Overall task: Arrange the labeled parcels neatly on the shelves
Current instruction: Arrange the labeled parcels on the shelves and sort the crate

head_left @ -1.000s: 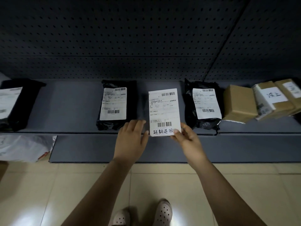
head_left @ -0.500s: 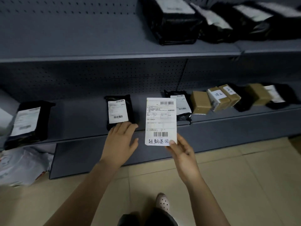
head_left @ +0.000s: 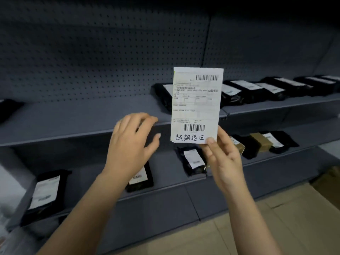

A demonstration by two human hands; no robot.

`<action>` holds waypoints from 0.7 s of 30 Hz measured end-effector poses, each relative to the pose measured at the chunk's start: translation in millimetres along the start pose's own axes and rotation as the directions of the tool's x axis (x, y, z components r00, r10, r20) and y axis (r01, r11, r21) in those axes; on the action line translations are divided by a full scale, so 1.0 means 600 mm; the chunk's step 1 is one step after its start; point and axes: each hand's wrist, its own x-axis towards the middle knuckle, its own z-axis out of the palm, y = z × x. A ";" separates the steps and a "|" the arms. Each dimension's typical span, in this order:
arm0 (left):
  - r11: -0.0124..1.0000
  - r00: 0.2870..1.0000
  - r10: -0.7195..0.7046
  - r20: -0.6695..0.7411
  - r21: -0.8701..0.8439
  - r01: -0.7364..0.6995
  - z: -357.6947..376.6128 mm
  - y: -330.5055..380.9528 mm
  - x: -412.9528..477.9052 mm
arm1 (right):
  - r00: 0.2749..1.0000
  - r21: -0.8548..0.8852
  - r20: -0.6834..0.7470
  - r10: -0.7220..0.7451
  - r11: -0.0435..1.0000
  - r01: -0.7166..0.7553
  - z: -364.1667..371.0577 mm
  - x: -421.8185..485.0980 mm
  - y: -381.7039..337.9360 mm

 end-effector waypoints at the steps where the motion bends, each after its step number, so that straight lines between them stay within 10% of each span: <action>1: 1.000 0.999 0.022 -0.031 0.014 -0.022 -0.015 0.002 0.020 | 0.999 0.014 0.013 -0.030 0.999 0.030 0.012 0.008 -0.019; 12: 0.989 0.969 0.125 -0.213 0.109 -0.104 -0.094 0.011 0.105 | 0.971 -0.017 0.122 -0.206 0.978 0.209 0.055 0.042 -0.116; 21: 0.992 0.984 0.112 -0.140 -0.046 -0.120 -0.010 0.075 0.110 | 0.987 -0.043 -0.063 -0.148 0.988 0.146 -0.036 0.035 -0.090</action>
